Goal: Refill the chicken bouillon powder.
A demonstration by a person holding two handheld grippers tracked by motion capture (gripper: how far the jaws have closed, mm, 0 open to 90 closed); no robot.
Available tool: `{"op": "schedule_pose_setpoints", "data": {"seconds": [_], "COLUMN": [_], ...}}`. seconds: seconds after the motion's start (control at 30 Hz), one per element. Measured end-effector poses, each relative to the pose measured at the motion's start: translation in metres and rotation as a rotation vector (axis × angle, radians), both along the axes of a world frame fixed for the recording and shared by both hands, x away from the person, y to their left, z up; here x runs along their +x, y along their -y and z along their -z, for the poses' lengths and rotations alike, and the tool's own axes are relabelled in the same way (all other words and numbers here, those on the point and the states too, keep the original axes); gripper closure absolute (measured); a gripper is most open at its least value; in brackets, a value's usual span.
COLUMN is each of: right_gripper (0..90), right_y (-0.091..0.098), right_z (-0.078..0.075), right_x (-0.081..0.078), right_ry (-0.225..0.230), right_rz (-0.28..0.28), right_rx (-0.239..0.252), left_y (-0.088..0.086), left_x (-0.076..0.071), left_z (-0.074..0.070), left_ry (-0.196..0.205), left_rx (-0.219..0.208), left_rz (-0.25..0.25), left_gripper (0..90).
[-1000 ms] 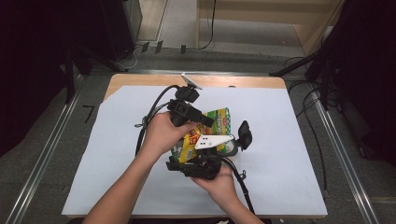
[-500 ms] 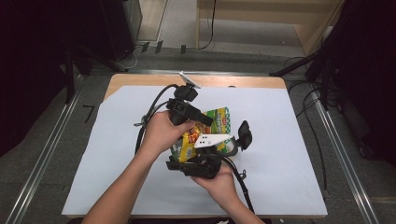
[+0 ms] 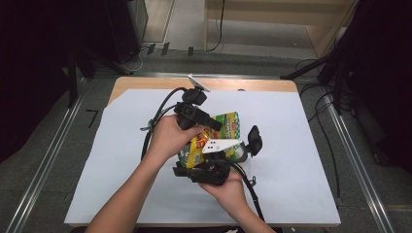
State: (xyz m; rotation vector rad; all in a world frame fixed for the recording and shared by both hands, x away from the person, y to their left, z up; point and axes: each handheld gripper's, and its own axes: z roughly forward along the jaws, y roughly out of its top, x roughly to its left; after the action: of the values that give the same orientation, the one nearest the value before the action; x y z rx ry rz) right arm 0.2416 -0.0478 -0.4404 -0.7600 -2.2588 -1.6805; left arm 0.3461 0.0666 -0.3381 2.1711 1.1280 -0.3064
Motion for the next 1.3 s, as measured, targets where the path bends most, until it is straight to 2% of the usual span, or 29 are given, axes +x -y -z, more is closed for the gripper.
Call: {"op": "schedule_pose_setpoints", "data": {"seconds": [0.57, 0.77, 1.0, 1.1, 1.2, 1.3], "right_gripper": [72.7, 69.5, 73.8, 74.3, 78.5, 78.9], "right_y": [-0.0003, -0.0018, -0.0029, -0.0029, -0.0029, -0.0032], "right_z": [-0.0003, -0.0008, -0.0014, -0.0011, 0.0001, 0.0005], "right_x": [0.0007, 0.0000, -0.0018, -0.0019, -0.0022, -0.0030], "right_ry": [-0.001, 0.015, 0.024, 0.022, 0.008, 0.016], "right_rz": [0.011, 0.015, 0.028, 0.026, 0.009, 0.012], "right_rx": [-0.005, -0.014, -0.030, -0.031, -0.027, -0.026], "left_y": [0.0014, -0.0009, -0.0012, -0.0008, -0.0016, -0.0031], "left_x": [0.0008, 0.0027, 0.0010, 0.0002, -0.0001, 0.0003], "left_z": [-0.0013, -0.0008, -0.0028, -0.0030, -0.0039, -0.0040], "left_ry": [0.009, 0.007, 0.025, 0.030, 0.038, 0.036], "left_rx": [0.000, 0.003, 0.005, 0.009, 0.010, 0.009], "left_rz": [-0.001, -0.002, -0.004, -0.004, -0.006, -0.013], "left_gripper": [80.2, 80.2, 80.5, 81.3, 82.1, 82.6]}}
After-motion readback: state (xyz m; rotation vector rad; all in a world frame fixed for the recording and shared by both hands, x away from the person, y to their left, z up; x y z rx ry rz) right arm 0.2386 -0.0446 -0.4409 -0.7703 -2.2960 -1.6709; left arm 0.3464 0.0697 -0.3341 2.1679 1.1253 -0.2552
